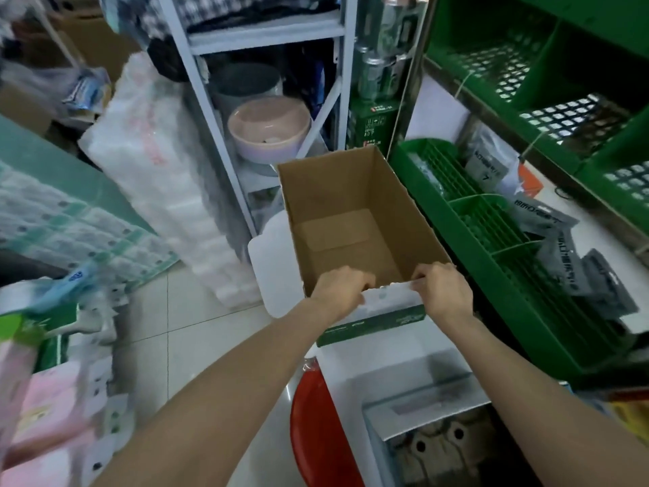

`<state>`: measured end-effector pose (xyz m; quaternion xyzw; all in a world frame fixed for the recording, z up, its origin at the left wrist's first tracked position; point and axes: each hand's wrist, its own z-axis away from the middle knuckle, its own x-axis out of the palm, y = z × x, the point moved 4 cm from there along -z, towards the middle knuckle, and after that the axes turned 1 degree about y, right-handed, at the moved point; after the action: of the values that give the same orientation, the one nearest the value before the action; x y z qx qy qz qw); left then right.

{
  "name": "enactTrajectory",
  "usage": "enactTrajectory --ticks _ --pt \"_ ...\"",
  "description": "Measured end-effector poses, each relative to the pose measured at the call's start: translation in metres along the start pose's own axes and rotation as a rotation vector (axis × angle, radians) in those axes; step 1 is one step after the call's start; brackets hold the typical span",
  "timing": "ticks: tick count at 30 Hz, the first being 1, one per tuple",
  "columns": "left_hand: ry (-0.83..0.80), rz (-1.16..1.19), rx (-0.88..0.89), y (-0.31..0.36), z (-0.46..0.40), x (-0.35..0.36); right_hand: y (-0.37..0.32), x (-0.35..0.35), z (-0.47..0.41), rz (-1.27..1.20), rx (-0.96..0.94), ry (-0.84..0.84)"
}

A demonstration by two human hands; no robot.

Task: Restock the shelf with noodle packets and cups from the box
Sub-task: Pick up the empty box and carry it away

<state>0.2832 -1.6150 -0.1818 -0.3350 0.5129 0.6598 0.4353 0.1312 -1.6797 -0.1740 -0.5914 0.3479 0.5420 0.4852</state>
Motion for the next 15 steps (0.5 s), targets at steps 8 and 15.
enactTrajectory --ticks 8,15 --pt "0.0 -0.005 -0.003 0.017 -0.035 0.026 0.04 0.015 -0.009 -0.082 0.05 -0.016" --pt "-0.049 0.074 0.032 0.049 -0.054 0.043 0.054 0.026 -0.01 -0.032 -0.016 -0.013"
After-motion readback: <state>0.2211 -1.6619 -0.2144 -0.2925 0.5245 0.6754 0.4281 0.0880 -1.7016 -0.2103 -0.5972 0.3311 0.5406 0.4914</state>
